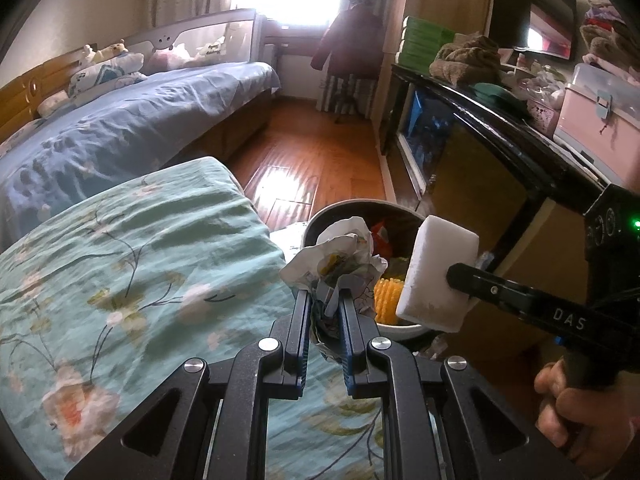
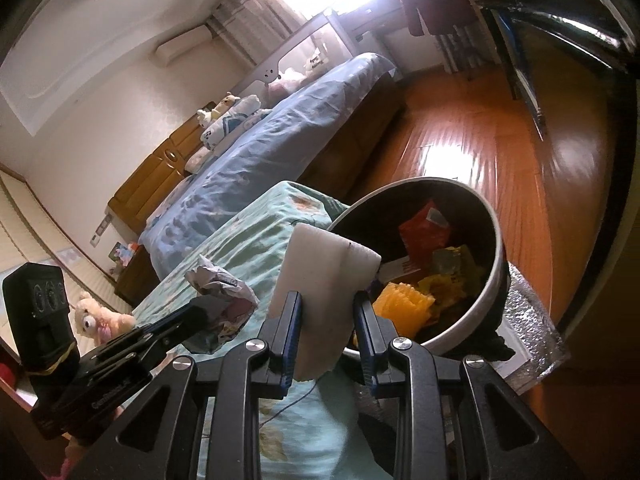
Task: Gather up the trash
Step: 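Carry the crumpled paper and white sponge over the bin with both tools, then lower the crumpled paper and sponge into the bin opening with both tools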
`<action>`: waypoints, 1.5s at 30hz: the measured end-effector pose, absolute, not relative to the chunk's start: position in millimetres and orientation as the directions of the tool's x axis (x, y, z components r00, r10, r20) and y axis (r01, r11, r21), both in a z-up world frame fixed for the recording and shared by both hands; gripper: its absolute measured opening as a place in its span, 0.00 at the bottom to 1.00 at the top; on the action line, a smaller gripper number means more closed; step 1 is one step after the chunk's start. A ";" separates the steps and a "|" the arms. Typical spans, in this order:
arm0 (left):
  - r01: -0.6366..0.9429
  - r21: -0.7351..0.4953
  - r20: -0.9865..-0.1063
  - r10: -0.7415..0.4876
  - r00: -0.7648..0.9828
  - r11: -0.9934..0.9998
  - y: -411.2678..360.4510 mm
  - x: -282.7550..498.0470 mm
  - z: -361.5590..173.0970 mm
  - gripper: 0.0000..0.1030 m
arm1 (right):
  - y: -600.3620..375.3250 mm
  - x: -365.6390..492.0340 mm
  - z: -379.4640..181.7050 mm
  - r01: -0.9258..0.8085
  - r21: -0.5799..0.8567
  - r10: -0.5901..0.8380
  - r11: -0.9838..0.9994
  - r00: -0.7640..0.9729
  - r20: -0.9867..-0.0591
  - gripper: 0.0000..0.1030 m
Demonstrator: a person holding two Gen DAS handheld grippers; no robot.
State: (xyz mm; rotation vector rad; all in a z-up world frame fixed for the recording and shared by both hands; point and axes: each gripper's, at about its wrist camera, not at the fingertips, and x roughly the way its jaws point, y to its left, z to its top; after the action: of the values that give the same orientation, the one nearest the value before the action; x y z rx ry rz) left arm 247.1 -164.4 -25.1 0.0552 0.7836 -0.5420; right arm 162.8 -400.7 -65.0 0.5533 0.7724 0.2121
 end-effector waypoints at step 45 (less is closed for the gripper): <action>0.529 -0.131 -0.710 -0.452 0.540 0.838 -222.9 273.3 -35.5 0.12 | -430.9 176.9 -71.0 0.082 0.493 0.292 0.866 0.717 -0.633 0.26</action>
State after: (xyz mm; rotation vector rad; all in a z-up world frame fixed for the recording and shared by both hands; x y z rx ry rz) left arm 273.3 -222.9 -35.5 0.1036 0.8128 -0.5845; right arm 176.9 -430.9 -71.0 0.5228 0.7709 0.1219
